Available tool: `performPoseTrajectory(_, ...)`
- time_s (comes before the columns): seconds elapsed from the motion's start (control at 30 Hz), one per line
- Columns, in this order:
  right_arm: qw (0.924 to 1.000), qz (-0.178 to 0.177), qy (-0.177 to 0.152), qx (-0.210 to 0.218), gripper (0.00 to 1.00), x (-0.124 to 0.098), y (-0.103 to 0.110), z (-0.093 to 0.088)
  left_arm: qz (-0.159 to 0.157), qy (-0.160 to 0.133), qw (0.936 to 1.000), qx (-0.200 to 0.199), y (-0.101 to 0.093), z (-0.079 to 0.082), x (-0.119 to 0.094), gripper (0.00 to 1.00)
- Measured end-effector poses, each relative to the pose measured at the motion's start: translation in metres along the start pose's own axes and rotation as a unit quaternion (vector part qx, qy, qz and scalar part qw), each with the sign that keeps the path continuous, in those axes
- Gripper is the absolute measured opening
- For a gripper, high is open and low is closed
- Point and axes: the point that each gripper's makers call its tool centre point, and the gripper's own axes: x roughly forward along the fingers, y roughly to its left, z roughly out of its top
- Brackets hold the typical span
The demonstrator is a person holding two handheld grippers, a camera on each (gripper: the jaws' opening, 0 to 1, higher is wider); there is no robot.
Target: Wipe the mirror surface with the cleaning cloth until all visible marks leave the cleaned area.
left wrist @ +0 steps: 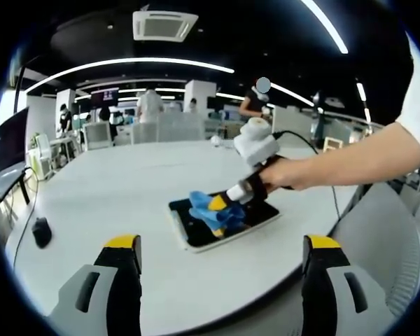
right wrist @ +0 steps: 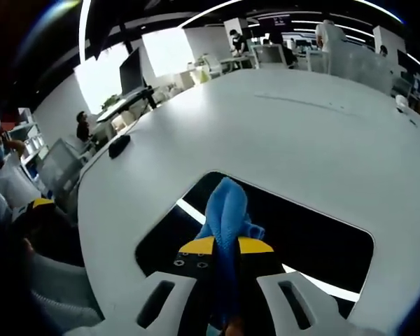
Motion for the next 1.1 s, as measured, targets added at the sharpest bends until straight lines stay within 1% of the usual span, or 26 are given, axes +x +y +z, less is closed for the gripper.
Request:
performPoseTrajectory(0.47, 0.9999, -0.009, -0.005, 0.009, 0.05, -0.011, -0.013, -0.006, 0.002, -0.002, 1.0, -0.003, 0.001, 0.001, 0.0, 0.95)
performPoseTrajectory(0.63, 0.9997, -0.01, -0.01, 0.021, 0.05, -0.013, -0.019, -0.007, 0.002, -0.003, 1.0, -0.004, 0.001, 0.001, 0.0, 0.95)
performPoseTrajectory(1.1, 0.9998, -0.012, -0.007, 0.016, 0.05, -0.013, -0.022, -0.008, 0.003, -0.002, 1.0, -0.005, 0.001, 0.001, 0.0, 0.95)
